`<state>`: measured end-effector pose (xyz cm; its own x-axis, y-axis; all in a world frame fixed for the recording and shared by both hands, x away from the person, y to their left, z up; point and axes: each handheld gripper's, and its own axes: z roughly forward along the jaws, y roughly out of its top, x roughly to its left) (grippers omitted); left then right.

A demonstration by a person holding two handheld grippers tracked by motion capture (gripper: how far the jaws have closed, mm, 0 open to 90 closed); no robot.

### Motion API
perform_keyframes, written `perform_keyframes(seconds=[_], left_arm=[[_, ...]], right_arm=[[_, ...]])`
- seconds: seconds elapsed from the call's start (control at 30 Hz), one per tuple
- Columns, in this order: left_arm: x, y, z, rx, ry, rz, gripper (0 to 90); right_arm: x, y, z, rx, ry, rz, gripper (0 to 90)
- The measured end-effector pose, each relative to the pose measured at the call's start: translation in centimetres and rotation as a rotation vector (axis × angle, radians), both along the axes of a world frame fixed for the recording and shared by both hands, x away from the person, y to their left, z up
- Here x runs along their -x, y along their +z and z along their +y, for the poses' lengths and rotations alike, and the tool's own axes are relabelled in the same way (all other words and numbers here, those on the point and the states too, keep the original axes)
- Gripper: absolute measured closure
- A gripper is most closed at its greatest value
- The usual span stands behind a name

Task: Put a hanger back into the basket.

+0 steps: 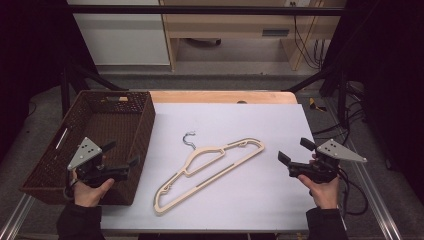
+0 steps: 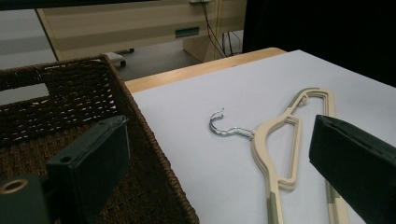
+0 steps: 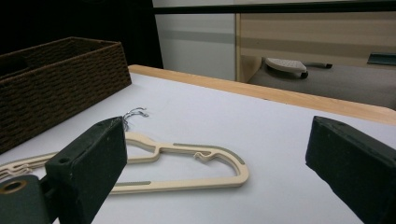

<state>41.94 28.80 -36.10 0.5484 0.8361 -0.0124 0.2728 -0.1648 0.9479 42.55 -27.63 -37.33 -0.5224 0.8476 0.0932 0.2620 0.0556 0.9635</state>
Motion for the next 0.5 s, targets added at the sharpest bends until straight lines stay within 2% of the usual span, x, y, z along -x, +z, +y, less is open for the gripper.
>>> perform_keyframes(seconds=[0.03,0.23,0.33,0.5], left_arm=[[0.0,0.0,0.0,-0.009,-0.002,0.003,4.7],[0.1,0.1,0.0,0.000,-0.003,0.000,4.9],[0.1,0.1,-0.2,-0.017,-0.017,-0.002,4.8],[0.1,0.1,-0.4,-0.015,-0.021,-0.006,4.7]], right_arm=[[0.0,0.0,0.0,0.004,0.000,0.003,5.7],[0.0,0.2,0.5,0.012,-0.006,0.005,7.1],[-0.3,0.4,1.8,0.034,0.000,0.016,8.4],[-0.7,0.6,3.4,0.037,0.007,0.029,9.3]])
